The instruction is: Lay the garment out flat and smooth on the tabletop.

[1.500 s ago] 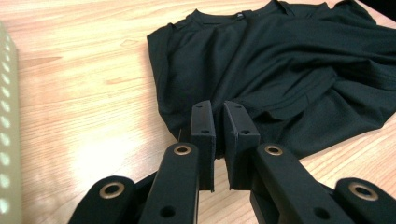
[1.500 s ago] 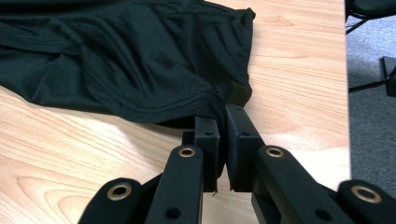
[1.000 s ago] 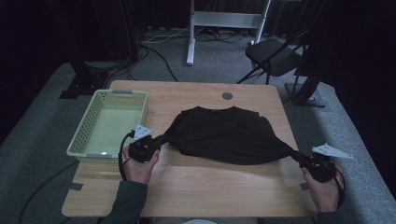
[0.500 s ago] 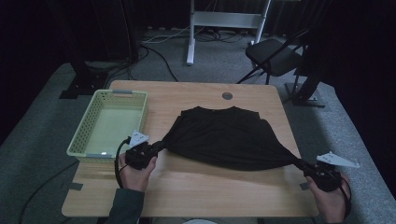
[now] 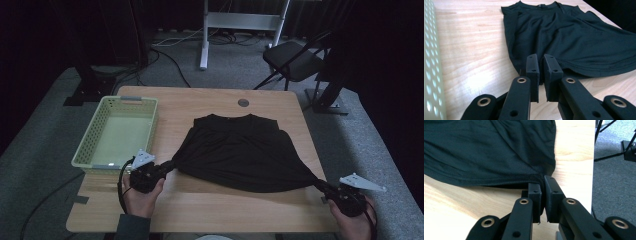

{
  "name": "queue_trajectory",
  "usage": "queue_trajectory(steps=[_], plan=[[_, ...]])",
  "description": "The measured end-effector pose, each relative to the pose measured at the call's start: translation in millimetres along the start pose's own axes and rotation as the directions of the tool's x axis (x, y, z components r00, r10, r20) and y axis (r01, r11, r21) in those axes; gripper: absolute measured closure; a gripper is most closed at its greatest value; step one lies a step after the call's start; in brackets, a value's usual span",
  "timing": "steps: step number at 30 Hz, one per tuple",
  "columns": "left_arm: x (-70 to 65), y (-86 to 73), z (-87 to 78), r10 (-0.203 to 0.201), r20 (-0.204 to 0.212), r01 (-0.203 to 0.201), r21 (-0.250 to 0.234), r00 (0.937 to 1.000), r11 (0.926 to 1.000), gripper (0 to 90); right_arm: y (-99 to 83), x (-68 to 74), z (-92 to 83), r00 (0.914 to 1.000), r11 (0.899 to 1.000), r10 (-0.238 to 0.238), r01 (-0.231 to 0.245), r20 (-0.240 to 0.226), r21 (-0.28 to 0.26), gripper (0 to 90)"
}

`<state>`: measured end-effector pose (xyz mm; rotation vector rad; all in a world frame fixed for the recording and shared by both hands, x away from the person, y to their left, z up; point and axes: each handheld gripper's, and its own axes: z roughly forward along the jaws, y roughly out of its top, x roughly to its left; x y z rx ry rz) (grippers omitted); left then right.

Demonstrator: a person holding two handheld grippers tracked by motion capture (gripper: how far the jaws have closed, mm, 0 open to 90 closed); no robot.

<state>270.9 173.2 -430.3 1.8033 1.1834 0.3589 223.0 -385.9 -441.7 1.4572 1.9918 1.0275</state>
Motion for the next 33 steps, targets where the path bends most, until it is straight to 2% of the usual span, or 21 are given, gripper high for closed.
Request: queue_trajectory(steps=[10, 12, 16, 22, 26, 27, 29, 30, 33], plan=[[-4.6, -16.1, -11.1, -0.004, -0.007, 0.004, 0.007, 1.0, 1.0, 84.3, -11.9, 9.0, -4.5, 0.9998, 1.0, -0.01, 0.01, -0.019, 0.018, 84.4], [-4.5, -21.5, -14.3, -0.016, -0.007, 0.016, 0.005, 0.9998, 0.9999, 84.3, -18.7, 9.8, -5.9, 0.9994, 1.0, 0.012, -0.011, -0.033, 0.018, 84.4], [-4.5, -28.0, -16.8, -0.027, -0.01, 0.027, 0.014, 0.9996, 0.9995, 84.3, -26.6, 11.5, -6.5, 0.9988, 0.999, 0.022, -0.021, -0.045, 0.029, 84.4], [-5.1, -42.3, -11.9, -0.04, -0.017, 0.041, 0.053, 0.9991, 0.9977, 84.3, -33.1, 12.4, -7.8, 0.9987, 0.998, 0.01, -0.006, -0.05, 0.064, 84.5], [-2.8, -50.0, -5.6, -0.055, -0.015, 0.056, 0.096, 0.9984, 0.9938, 83.1, -35.5, 10.9, -7.9, 0.9986, 0.996, 0.007, -0.002, -0.053, 0.088, 83.3], [-2.1, -50.9, -4.2, -0.059, -0.012, 0.06, 0.101, 0.9982, 0.9931, 79.0, -36.7, 9.8, -6.6, 0.9987, 0.994, 0.003, 0.002, -0.051, 0.107, 76.1], [-1.1, -50.7, -2.7, -0.065, -0.012, 0.066, 0.1, 0.9978, 0.9927, 75.8, -37.1, 9.2, -6.0, 0.999, 0.993, -0.002, 0.007, -0.046, 0.114, 73.1], [-0.5, -48.7, -2.3, -0.058, -0.026, 0.06, 0.096, 0.998, 0.9936, 69.8, -36.9, 8.2, -6.9, 0.9992, 0.994, -0.007, 0.011, -0.039, 0.113, 68.4], [0.6, -44.0, -3.6, -0.05, -0.041, 0.053, 0.081, 0.9979, 0.9953, 64.3, -34.2, 6.6, -12.7, 0.9983, 0.996, -0.004, 0.009, -0.058, 0.085, 64.6]])
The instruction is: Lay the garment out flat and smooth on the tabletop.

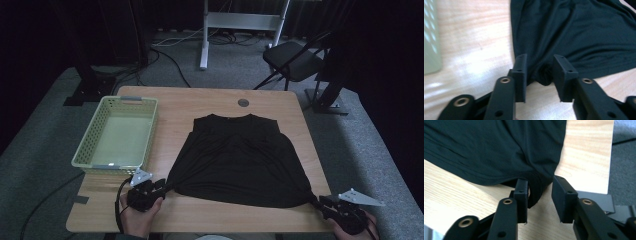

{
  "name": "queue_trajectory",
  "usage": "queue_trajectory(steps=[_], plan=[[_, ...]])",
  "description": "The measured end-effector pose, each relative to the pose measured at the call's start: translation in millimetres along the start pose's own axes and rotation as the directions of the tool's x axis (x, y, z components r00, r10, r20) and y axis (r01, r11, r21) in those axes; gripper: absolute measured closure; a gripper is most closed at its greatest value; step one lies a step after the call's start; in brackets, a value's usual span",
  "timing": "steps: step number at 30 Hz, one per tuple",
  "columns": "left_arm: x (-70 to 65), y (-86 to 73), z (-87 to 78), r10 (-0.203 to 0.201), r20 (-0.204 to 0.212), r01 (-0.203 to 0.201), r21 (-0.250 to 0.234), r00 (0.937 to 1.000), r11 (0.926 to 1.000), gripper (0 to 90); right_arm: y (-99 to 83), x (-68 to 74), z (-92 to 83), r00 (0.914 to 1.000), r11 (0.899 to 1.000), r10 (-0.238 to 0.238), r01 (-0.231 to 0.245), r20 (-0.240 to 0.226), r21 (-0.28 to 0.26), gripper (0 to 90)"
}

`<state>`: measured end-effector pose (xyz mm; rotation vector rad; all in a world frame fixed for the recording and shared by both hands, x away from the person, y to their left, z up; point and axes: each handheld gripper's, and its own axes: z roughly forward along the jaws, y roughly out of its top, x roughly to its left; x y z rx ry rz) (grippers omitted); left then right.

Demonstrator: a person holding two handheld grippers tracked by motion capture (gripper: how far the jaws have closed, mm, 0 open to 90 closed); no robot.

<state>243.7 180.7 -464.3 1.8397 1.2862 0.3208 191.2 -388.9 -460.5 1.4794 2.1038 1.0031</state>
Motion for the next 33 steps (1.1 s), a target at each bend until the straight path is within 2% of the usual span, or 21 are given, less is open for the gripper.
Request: queue_trajectory(steps=[7, 12, 14, 16, 17, 18, 19, 21, 22, 26, 30, 33], plan=[[2.1, 10.0, -4.0, 0.003, -0.021, -0.004, -0.034, 0.9998, 0.9994, 59.6, 8.3, 4.3, -8.6, 0.9993, 0.999, -0.03, 0.03, -0.021, -0.018, 60.8], [4.4, 18.4, 10.5, 0.024, -0.044, -0.025, -0.005, 0.9987, 0.9997, 57.4, 17.7, 3.1, -7.0, 0.9995, 0.998, -0.027, 0.026, -0.017, -0.056, 59.2], [6.6, 21.0, 20.1, 0.031, -0.059, -0.031, 0.009, 0.9978, 0.9995, 52.7, 24.3, -3.0, 5.2, 0.9999, 0.998, -0.013, 0.014, 0.009, -0.063, 57.4], [11.5, 24.4, 34.3, 0.035, -0.071, -0.033, 0.036, 0.9968, 0.9988, 52.3, 28.2, -8.1, 17.2, 0.9999, 0.998, 0.005, -0.004, 0.012, -0.06, 55.9], [11.5, 24.4, 34.3, 0.035, -0.071, -0.033, 0.036, 0.9968, 0.9988, 51.7, 30.1, -10.4, 23.7, 0.9999, 0.998, 0.012, -0.012, 0.009, -0.054, 55.9], [12.7, 25.6, 38.6, 0.039, -0.079, -0.035, 0.046, 0.9961, 0.9983, 51.7, 30.1, -10.4, 23.7, 0.9999, 0.998, 0.012, -0.012, 0.009, -0.054, 55.9], [14.3, 27.6, 45.8, 0.04, -0.086, -0.036, 0.055, 0.9955, 0.9978, 49.9, 34.2, -14.0, 36.7, 0.9996, 1.0, 0.015, -0.014, 0.023, -0.028, 55.8], [14.7, 28.6, 48.9, 0.044, -0.089, -0.039, 0.063, 0.9951, 0.9973, 49.4, 36.1, -14.7, 42.3, 0.9996, 1.0, 0.013, -0.013, 0.026, -0.022, 55.4], [14.9, 30.5, 53.7, 0.051, -0.095, -0.045, 0.066, 0.9941, 0.9968, 48.0, 40.0, -14.9, 51.2, 0.9996, 1.0, 0.004, -0.003, 0.029, -0.015, 54.5], [14.1, 34.4, 59.5, 0.063, -0.104, -0.055, 0.076, 0.9925, 0.9956, 46.5, 45.9, -15.9, 61.1, 0.9989, 1.0, -0.008, 0.008, 0.045, -0.009, 53.2], [13.7, 39.0, 66.1, 0.073, -0.1, -0.065, 0.085, 0.9923, 0.9942, 45.6, 49.9, -20.3, 73.5, 0.9986, 1.0, 0.008, -0.008, 0.052, -0.001, 51.3], [14.2, 40.1, 67.7, 0.076, -0.101, -0.068, 0.084, 0.9919, 0.9942, 44.9, 49.8, -19.4, 77.9, 0.9981, 1.0, -0.002, 0.001, 0.061, 0.013, 50.7]])
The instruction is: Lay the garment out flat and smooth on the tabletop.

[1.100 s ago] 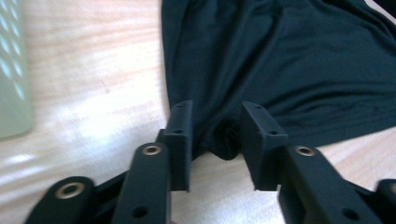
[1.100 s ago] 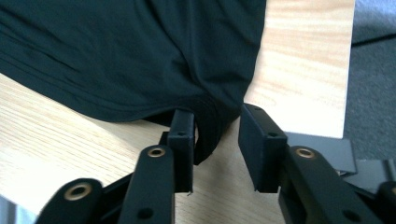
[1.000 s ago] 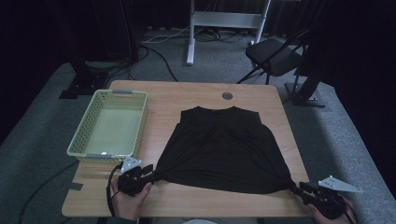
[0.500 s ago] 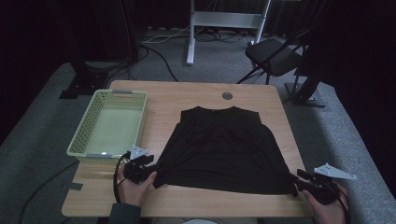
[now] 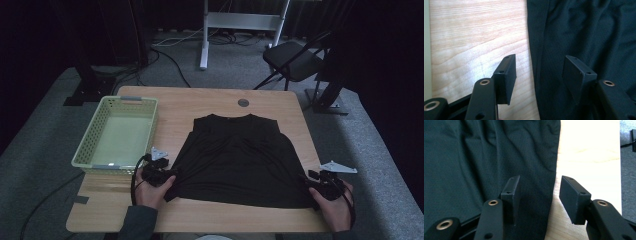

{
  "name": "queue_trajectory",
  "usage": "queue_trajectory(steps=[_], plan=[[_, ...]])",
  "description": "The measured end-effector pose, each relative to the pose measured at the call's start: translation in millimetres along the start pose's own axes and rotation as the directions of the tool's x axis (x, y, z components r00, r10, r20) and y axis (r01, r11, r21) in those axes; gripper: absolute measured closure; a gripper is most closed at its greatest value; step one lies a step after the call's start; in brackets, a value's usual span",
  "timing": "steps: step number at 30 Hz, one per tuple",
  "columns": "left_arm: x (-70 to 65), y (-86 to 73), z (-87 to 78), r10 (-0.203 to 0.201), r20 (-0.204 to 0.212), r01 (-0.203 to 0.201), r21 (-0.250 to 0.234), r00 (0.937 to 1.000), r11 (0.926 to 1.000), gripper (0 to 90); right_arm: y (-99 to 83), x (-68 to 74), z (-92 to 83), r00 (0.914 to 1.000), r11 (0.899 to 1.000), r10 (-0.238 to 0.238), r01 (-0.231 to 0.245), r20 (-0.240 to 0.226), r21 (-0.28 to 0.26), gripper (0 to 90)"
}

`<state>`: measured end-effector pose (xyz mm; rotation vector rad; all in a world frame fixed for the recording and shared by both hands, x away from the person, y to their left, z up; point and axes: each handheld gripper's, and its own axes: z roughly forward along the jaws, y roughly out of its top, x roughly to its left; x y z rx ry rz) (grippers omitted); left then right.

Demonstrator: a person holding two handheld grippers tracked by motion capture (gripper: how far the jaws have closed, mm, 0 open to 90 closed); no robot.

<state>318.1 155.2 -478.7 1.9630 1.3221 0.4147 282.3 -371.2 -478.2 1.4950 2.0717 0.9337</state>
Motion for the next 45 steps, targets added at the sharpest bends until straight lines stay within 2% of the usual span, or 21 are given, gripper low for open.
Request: queue_trajectory(steps=[5, 6, 8, 9, 10, 11, 12, 13, 17, 24, 29, 33, 36, 37, 39, 42, 45], plan=[[-2.7, 1.6, 2.0, 0.016, -0.013, -0.016, 0.004, 0.9998, 0.9999, 45.2, -1.4, -0.1, 4.6, 1.0, 1.0, 0.0, 0.0, 0.007, 0.011, 49.8], [-3.4, 1.4, 2.1, 0.018, -0.014, -0.018, 0.003, 0.9997, 0.9998, 46.5, -1.4, 0.1, 4.6, 1.0, 1.0, -0.002, 0.002, 0.007, 0.01, 53.2], [-5.0, 1.8, 1.8, 0.026, -0.023, -0.026, 0.008, 0.9994, 0.9996, 55.4, -0.9, 0.9, 3.6, 0.9999, 1.0, -0.008, 0.008, -0.01, 0.015, 63.0], [-6.7, 2.2, 0.5, 0.027, -0.007, -0.027, 0.026, 0.9996, 0.9993, 65.9, -0.2, 1.8, 2.7, 0.9997, 0.999, -0.018, 0.018, -0.019, 0.026, 72.1], [-6.7, 2.2, 0.5, 0.027, -0.007, -0.027, 0.026, 0.9996, 0.9993, 71.4, -0.2, 1.8, 2.7, 0.9997, 0.999, -0.018, 0.018, -0.019, 0.026, 72.1], [-7.5, 2.0, -0.1, 0.024, 0.004, -0.024, 0.031, 0.9997, 0.9992, 75.1, 0.1, 2.5, 1.6, 0.9993, 0.999, -0.019, 0.02, -0.031, 0.037, 79.0], [-7.9, 1.5, -0.5, 0.026, 0.013, -0.026, 0.033, 0.9996, 0.9991, 75.1, 0.1, 2.5, 1.6, 0.9993, 0.999, -0.019, 0.02, -0.031, 0.037, 79.0], [-8.3, 0.6, -1.4, 0.026, 0.019, -0.027, 0.038, 0.9995, 0.9989, 81.1, -0.9, 3.1, 0.5, 0.999, 0.999, -0.019, 0.02, -0.04, 0.039, 82.7], [-3.7, -7.0, -8.9, 0.015, 0.044, -0.016, 0.039, 0.9989, 0.9991, 86.6, -5.7, 3.5, -5.2, 0.9989, 0.999, -0.014, 0.016, -0.044, 0.045, 85.0], [-2.0, -19.1, -23.7, 0.032, 0.035, -0.034, 0.051, 0.9989, 0.9981, 87.4, -18.1, 3.3, -20.1, 0.9992, 0.998, -0.027, 0.029, -0.03, 0.059, 85.2], [-2.1, -26.7, -33.2, 0.028, 0.04, -0.031, 0.066, 0.9988, 0.9974, 87.4, -29.2, 6.3, -33.0, 0.9992, 0.997, -0.033, 0.034, -0.025, 0.071, 85.2], [-6.8, -35.3, -43.0, 0.036, 0.04, -0.039, 0.079, 0.9986, 0.9961, 87.3, -39.9, 6.9, -44.9, 0.9991, 0.996, -0.029, 0.031, -0.029, 0.079, 85.2], [-11.5, -40.8, -49.1, 0.05, 0.02, -0.052, 0.085, 0.9985, 0.995, 87.0, -45.6, 8.5, -52.0, 0.9992, 0.995, -0.028, 0.031, -0.03, 0.09, 85.1], [-13.5, -41.4, -50.1, 0.066, 0.009, -0.067, 0.089, 0.9978, 0.9938, 86.3, -46.5, 9.2, -53.5, 0.9991, 0.995, -0.028, 0.03, -0.031, 0.096, 85.0], [-15.0, -41.6, -50.2, 0.069, 0.008, -0.07, 0.087, 0.9976, 0.9937, 80.5, -47.2, 10.7, -55.2, 0.9984, 0.993, -0.046, 0.049, -0.033, 0.104, 83.5], [-16.3, -39.1, -47.6, 0.066, -0.008, -0.065, 0.082, 0.9978, 0.9945, 65.9, -43.4, 10.9, -54.4, 0.9985, 0.995, -0.049, 0.051, -0.022, 0.088, 72.6], [-16.0, -31.6, -43.1, 0.068, -0.031, -0.066, 0.064, 0.9972, 0.9958, 62.4, -37.2, 8.9, -53.2, 0.999, 0.997, -0.041, 0.042, -0.019, 0.058, 68.2]])
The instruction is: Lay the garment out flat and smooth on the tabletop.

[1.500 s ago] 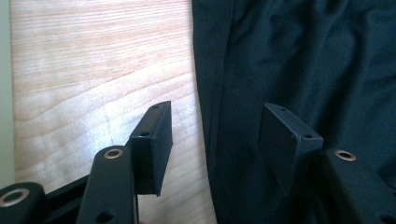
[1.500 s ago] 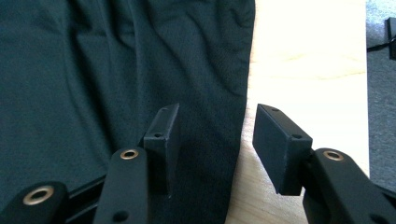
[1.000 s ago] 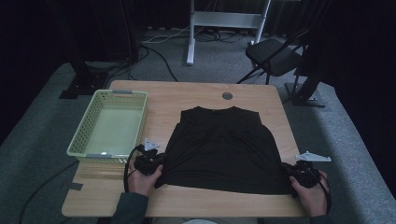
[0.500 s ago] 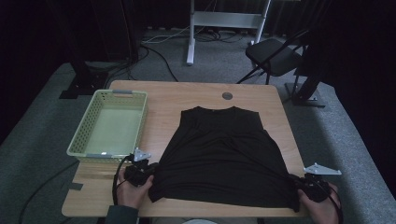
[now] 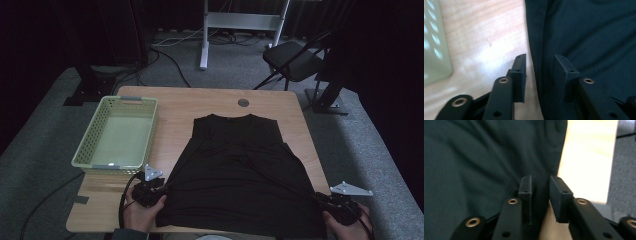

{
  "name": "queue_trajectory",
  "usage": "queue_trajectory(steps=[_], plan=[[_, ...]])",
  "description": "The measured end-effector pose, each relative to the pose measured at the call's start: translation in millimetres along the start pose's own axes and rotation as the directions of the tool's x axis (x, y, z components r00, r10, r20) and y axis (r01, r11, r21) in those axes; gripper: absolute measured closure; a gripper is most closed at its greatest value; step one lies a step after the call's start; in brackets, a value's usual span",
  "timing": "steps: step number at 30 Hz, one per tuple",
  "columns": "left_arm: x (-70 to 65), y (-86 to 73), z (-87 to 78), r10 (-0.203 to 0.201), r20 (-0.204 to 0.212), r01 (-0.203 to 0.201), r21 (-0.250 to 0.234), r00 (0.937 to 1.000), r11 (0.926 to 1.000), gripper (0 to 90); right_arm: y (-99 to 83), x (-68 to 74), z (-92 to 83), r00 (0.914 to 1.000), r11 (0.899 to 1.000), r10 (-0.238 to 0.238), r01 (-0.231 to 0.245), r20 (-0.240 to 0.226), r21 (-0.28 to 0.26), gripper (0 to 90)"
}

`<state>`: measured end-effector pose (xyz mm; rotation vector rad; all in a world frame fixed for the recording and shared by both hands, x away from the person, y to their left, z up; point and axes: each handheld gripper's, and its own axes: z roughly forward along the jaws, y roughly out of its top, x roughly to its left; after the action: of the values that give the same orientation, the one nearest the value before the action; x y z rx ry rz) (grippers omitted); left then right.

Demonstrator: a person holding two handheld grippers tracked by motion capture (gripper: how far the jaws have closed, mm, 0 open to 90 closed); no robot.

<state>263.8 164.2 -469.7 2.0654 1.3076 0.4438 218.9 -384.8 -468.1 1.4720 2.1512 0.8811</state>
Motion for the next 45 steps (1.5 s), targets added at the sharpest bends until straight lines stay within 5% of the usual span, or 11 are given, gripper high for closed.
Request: queue_trajectory(steps=[3, 7, 12, 20, 29, 45], plan=[[-0.2, 16.5, 10.2, 0.028, -0.042, -0.029, -0.014, 0.9987, 0.9995, 58.8, 18.1, -7.9, 8.2, 0.9994, 0.998, 0.034, -0.033, 0.013, -0.047, 62.3], [-2.1, 25.9, 20.3, 0.043, -0.047, -0.044, -0.018, 0.998, 0.9989, 57.8, 34.3, -15.9, 24.7, 0.9986, 0.997, 0.05, -0.049, 0.016, -0.066, 59.0], [-6.3, 34.5, 38.0, 0.057, -0.026, -0.057, 0.004, 0.998, 0.9984, 56.3, 46.5, -19.7, 45.0, 0.9985, 0.997, 0.055, -0.055, 0.001, -0.056, 58.9], [-4.2, 36.1, 40.6, 0.036, -0.024, -0.036, -0.011, 0.9991, 0.9993, 66.1, 51.9, -14.1, 63.3, 0.9995, 0.999, 0.03, -0.031, -0.009, -0.026, 64.2], [-0.8, 19.1, 26.1, 0.007, 0.023, -0.007, -0.021, 0.9997, 0.9997, 82.5, 40.2, -9.8, 51.7, 0.9998, 1.0, 0.019, -0.019, -0.008, -0.017, 84.0], [-7.2, -19.3, -8.1, -0.019, 0.033, 0.019, -0.021, 0.9993, 0.9996, 83.6, 2.2, 2.6, 15.6, 0.9998, 1.0, 0.013, -0.013, -0.015, -0.003, 86.8]])
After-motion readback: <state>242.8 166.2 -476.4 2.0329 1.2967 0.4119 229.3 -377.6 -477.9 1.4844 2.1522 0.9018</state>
